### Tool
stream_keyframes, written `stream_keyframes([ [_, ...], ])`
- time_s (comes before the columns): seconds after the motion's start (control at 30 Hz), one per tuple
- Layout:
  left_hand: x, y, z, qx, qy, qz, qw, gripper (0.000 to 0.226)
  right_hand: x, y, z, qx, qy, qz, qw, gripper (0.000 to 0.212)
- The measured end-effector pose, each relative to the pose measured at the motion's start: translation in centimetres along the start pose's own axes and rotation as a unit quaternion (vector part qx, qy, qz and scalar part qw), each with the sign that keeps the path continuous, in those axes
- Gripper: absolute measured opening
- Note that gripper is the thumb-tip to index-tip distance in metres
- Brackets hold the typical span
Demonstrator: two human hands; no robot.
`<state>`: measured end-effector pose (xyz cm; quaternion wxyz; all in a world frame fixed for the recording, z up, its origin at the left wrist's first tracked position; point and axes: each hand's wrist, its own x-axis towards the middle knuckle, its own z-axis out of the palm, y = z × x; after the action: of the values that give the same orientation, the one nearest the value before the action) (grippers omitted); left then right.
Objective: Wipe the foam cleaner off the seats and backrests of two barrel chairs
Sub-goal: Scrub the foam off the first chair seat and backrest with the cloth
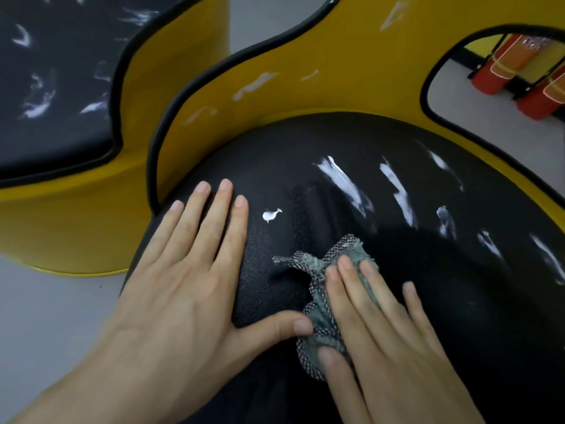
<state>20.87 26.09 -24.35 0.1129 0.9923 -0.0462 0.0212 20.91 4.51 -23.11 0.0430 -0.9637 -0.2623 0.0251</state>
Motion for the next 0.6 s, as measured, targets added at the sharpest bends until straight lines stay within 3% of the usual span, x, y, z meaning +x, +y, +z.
stream_keyframes([
  [0.27, -0.3, 0.0, -0.4, -0.010, 0.012, -0.021, 1.000, 0.110, 6.8, -0.5, -2.2, 0.014, -0.062, 0.019, 0.998, 0.074],
  [0.47, -0.8, -0.4, -0.6, -0.037, 0.013, -0.024, 0.999, 0.105, 0.1, -0.7, -1.4, 0.004, -0.091, 0.009, 0.996, 0.085],
  [0.6, -0.8, -0.7, -0.6, -0.059, 0.020, -0.017, 0.998, 0.101, 0.0, -0.9, -1.1, -0.001, -0.080, 0.008, 0.997, 0.076],
])
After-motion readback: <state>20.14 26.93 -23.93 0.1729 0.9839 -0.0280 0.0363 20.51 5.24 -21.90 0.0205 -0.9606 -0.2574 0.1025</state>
